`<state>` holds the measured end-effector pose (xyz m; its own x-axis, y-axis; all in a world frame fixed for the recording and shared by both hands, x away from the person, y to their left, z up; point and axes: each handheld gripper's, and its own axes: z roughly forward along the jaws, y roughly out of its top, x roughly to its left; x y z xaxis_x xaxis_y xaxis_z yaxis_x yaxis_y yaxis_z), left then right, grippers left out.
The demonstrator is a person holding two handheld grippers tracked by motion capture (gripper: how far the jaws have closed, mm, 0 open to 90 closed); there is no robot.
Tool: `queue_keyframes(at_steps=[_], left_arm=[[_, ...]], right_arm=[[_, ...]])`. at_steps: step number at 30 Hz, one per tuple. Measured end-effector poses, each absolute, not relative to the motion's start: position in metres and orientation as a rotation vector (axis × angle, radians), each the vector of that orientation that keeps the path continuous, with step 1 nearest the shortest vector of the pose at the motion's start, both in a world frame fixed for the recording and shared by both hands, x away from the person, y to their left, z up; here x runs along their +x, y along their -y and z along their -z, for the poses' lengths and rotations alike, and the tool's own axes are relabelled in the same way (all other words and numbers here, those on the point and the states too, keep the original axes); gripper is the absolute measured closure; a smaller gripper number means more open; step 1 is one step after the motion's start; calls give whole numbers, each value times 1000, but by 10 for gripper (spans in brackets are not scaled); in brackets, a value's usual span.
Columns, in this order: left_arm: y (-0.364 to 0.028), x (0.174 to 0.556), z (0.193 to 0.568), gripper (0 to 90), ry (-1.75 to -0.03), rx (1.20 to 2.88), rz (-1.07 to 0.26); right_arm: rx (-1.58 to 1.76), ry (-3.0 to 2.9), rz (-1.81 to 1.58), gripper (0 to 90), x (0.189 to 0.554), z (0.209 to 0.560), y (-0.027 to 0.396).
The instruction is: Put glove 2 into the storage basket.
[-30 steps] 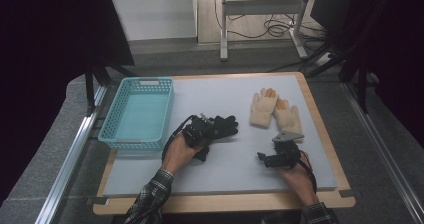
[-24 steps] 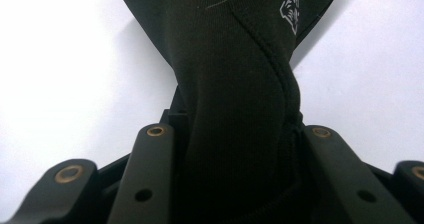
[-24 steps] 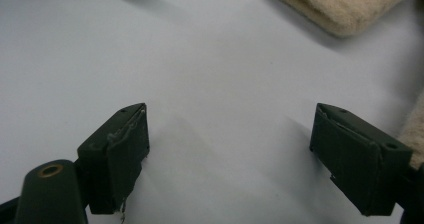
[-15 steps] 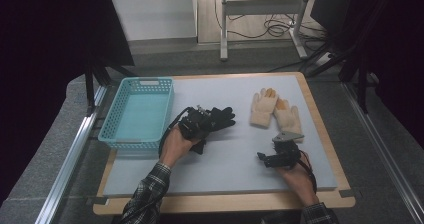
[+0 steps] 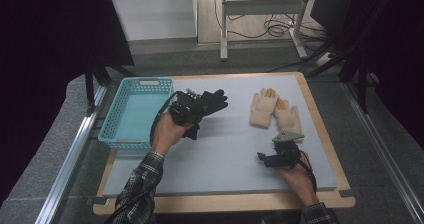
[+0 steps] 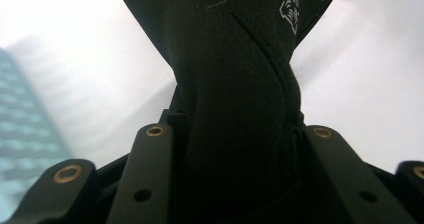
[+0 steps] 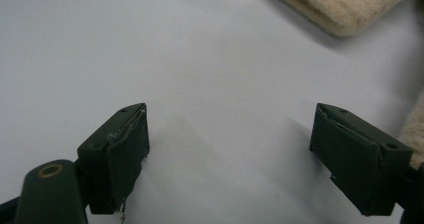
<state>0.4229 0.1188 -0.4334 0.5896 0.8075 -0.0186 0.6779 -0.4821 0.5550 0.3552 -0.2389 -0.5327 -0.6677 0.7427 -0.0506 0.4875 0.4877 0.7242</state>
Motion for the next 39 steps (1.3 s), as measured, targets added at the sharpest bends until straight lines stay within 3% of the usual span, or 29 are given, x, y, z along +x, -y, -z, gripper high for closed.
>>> queue_keyframes(at_steps=[20, 31, 39], left_arm=[[-221, 434, 405, 632, -1509, 2131, -504], [-288, 437, 421, 630, -1717, 2031, -521], [-314, 444, 450, 627, -1815, 2023, -497]], right_arm=[[1029, -2380, -991, 155, 355, 533, 239], [1029, -2380, -990, 155, 355, 533, 239], [1030, -2379, -991, 155, 355, 533, 239]])
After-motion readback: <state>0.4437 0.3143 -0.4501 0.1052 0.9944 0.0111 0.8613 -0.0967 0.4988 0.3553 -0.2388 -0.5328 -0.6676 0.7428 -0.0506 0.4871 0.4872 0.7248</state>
